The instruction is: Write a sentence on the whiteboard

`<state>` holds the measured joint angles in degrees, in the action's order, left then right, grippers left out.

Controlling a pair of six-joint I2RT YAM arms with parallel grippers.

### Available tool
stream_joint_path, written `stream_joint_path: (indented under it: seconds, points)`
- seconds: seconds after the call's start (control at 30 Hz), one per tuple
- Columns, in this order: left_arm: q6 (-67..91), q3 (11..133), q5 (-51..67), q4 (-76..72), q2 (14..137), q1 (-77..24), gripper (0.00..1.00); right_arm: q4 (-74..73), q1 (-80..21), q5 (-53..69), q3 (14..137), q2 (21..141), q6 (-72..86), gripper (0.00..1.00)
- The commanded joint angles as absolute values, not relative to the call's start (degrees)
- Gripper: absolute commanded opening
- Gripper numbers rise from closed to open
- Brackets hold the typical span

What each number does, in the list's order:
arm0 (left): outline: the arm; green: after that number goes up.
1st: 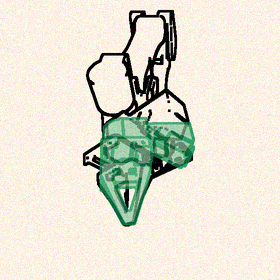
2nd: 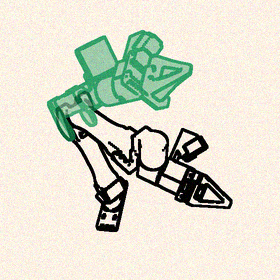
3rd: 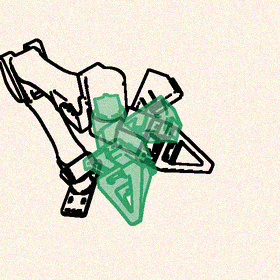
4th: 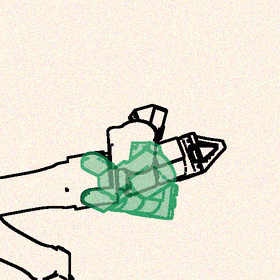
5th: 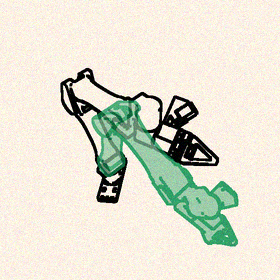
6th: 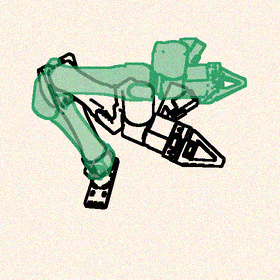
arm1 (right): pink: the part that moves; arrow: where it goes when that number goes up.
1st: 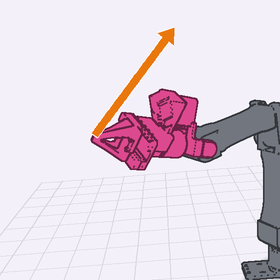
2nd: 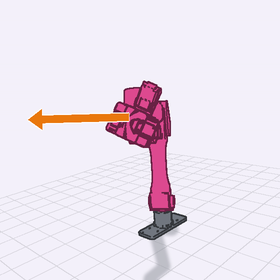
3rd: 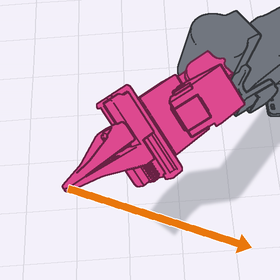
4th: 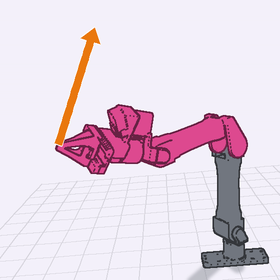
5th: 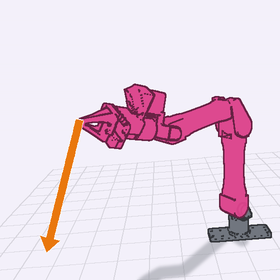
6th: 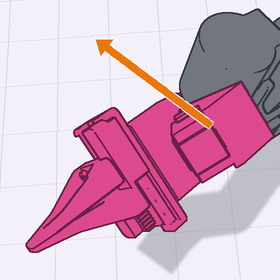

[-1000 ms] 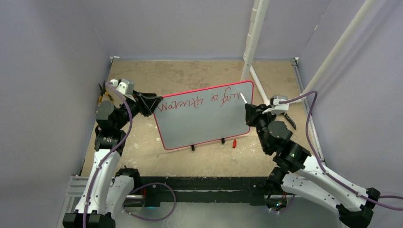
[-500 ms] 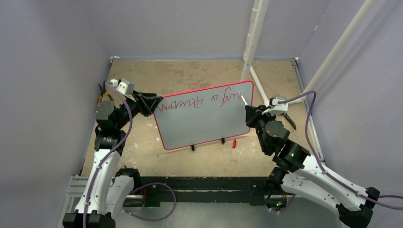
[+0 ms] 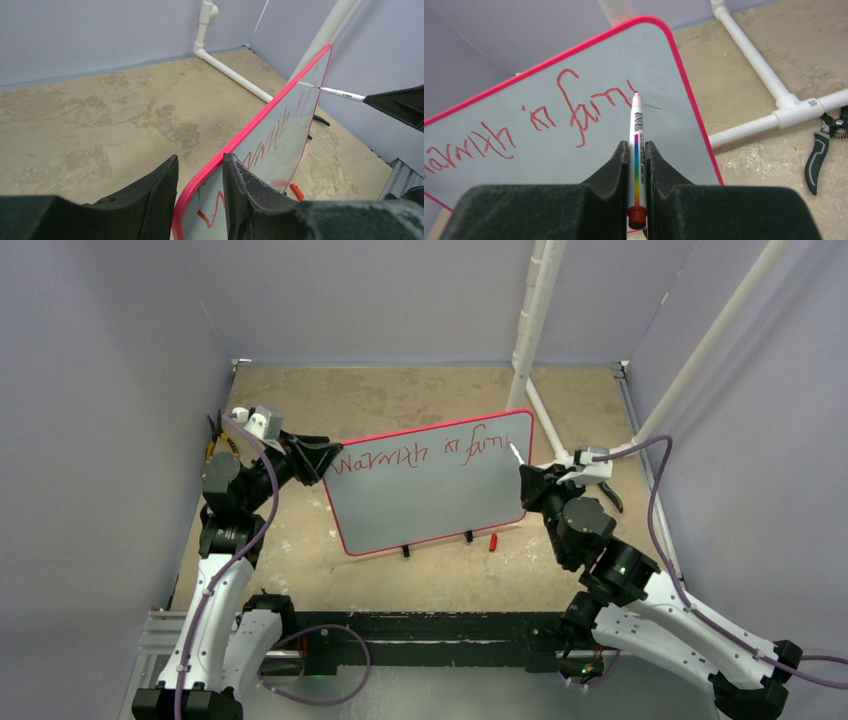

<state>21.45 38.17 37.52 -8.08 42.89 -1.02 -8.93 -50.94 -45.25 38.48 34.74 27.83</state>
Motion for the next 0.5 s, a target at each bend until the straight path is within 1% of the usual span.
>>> stream_joint_path:
  seconds: [0.0,0.23,0.47]
  points:
    - [21.5,37.6,39.5,-8.8,42.5,-1.0,0.36,-3.6,-50.7,-44.5,39.5,33.5,24.5,0.0]
    - [21.4,37.6,39.4,-8.6,42.6,-1.0,0.36,-0.7,-50.7,-44.9,41.0,36.7,22.7,0.0]
    - [21.4,37.7,39.5,-8.6,42.7,-1.0,0.36,1.6,-50.7,-44.0,40.9,37.4,21.3,0.0]
